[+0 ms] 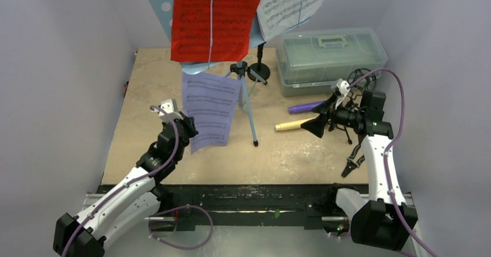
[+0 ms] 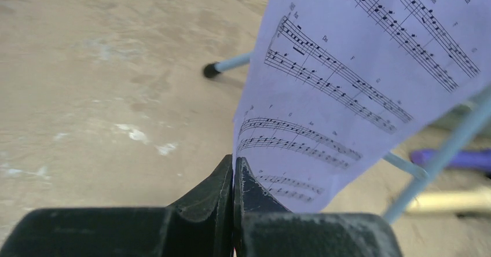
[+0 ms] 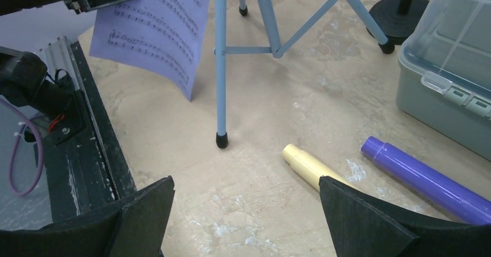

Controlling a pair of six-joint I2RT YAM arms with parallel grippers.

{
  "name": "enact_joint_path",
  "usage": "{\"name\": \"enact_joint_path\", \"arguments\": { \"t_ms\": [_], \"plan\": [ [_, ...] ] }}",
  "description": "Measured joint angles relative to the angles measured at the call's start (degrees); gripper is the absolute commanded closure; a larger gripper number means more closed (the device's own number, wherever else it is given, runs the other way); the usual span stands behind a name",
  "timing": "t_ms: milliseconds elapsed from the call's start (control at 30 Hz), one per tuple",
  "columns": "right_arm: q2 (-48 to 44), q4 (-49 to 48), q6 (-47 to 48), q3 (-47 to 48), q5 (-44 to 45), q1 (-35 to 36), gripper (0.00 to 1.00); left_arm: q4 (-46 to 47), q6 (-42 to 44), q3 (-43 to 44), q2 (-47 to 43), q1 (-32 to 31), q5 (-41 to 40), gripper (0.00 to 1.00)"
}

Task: Pack up the instrument practice props
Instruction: Place the sheet music at the corner of the board.

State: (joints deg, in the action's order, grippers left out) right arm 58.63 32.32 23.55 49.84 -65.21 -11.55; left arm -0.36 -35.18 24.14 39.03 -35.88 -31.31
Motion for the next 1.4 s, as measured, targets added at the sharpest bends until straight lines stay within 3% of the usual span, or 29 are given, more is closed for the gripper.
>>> {"name": "enact_joint_path", "arguments": {
  "t_ms": [167,300,533,733,800,967,1000,1133,1200,1300,1400],
  "plan": [
    [-1.4,-0.8,-0.4,-0.5,1.3,0.0,0.01,0.3,-0.3,3.7,7.1,12.2,0.4,1.00],
    [-1.4,-1.1,-0.6,-0.6,1.5,-0.1,0.01,5.9,0.2,8.7,17.6,25.3,5.7,1.00],
    [-1.6,-1.1,-0.6,-0.7,1.4,-0.1,0.01,20.4,5.1,27.5,52.2,40.7,25.1,1.00],
    [-2.1,-1.5,-1.2,-1.4,1.2,-0.1,0.01,18.1,9.4,50.2,77.6,46.1,33.6,0.99],
    [-2.1,-1.6,-1.4,-1.5,1.2,-0.1,0.01,15.6,11.0,54.9,81.6,46.3,33.4,0.80],
    [-2.1,-1.9,-1.7,-1.6,1.1,-0.1,0.01,6.1,12.6,65.6,87.4,45.6,25.9,0.07],
    [-2.0,-1.9,-1.7,-1.6,1.1,-0.1,0.01,4.1,12.3,66.9,87.6,45.5,23.1,0.02],
    [-1.9,-2.0,-1.7,-1.6,1.1,-0.1,0.01,-4.5,8.8,70.0,87.3,44.9,6.8,0.00],
    [-1.9,-2.0,-1.7,-1.6,1.1,-0.1,0.01,-7.9,6.8,69.5,85.8,44.9,2.8,0.00],
    [-1.9,-2.0,-1.5,-1.6,1.1,-0.1,0.01,-8.2,4.4,63.1,79.3,44.8,4.0,0.00],
    [-1.9,-1.9,-1.1,-1.6,1.2,-0.1,0.01,-3.2,3.2,48.8,65.5,44.8,11.7,0.00]
  ]
}}
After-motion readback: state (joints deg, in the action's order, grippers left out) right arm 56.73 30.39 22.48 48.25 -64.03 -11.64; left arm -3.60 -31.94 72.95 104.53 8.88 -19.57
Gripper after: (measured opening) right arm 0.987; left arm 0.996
